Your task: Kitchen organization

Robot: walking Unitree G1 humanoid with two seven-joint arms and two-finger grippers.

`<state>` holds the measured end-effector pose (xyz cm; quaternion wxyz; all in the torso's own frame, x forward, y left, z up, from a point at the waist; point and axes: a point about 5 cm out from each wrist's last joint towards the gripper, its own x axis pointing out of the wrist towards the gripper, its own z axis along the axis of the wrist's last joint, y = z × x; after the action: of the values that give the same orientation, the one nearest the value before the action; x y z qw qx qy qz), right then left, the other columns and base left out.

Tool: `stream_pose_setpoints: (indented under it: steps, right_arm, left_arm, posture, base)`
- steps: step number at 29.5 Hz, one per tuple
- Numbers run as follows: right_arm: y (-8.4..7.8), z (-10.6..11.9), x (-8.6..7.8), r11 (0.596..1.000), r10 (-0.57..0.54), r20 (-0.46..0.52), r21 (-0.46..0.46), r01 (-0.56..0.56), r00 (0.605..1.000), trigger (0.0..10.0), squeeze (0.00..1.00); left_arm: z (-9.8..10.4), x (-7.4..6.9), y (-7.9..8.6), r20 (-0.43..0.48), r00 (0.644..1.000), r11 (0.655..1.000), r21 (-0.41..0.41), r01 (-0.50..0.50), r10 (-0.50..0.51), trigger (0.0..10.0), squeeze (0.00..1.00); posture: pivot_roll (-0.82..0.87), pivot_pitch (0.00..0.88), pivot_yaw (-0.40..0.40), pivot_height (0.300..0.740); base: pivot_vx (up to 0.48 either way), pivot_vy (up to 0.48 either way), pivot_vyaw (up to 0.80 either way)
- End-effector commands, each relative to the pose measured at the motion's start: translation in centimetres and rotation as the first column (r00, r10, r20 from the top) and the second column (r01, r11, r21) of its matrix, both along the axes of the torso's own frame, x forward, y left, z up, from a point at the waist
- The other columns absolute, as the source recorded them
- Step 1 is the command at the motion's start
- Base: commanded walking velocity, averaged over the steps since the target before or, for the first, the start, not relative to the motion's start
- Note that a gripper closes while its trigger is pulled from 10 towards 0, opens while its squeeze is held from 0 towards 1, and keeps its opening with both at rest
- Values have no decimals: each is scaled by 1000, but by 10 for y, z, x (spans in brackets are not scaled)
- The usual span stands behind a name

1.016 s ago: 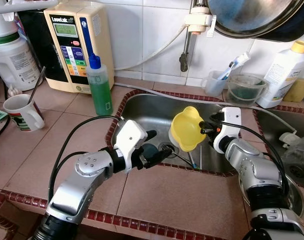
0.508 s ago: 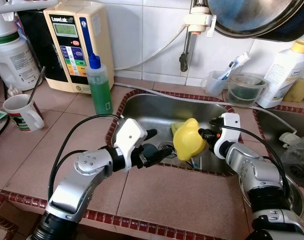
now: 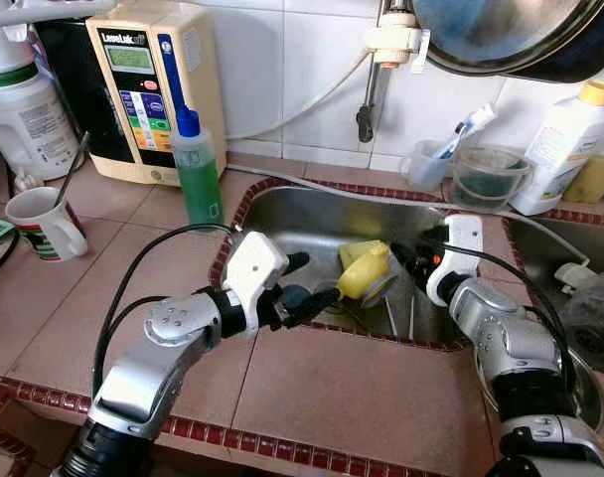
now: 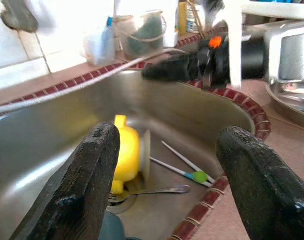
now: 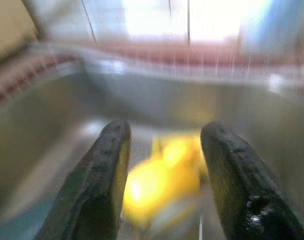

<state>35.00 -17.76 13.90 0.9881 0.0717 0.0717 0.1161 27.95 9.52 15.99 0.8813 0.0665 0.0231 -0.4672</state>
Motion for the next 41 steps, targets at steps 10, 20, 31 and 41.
stream_pose_setpoints:
  steps: [10,20,31,41]
  right_arm:
    - [13,29,-15,999,-22,307,-35,34,951,10000,1000]
    - [14,30,-31,995,-71,415,-37,95,907,10000,1000]
    - [12,36,-38,974,-127,496,-103,204,859,10000,0]
    - [14,37,-36,969,-123,506,-125,214,854,10000,0]
  left_arm:
    - [12,22,18,123,972,979,-33,-199,201,10000,0]
    - [4,29,35,26,929,915,-181,-360,370,10000,0]
    - [4,30,46,46,868,847,-250,-470,495,10000,0]
    - [7,33,44,54,875,852,-261,-453,482,10000,0]
  posture:
    - [75,0,-37,740]
    - [81,0,-41,740]
    - [89,0,-46,740]
    - [89,0,-45,740]
  base:
    - [0,0,0]
    - [0,0,0]
    - [0,0,0]
    - [0,0,0]
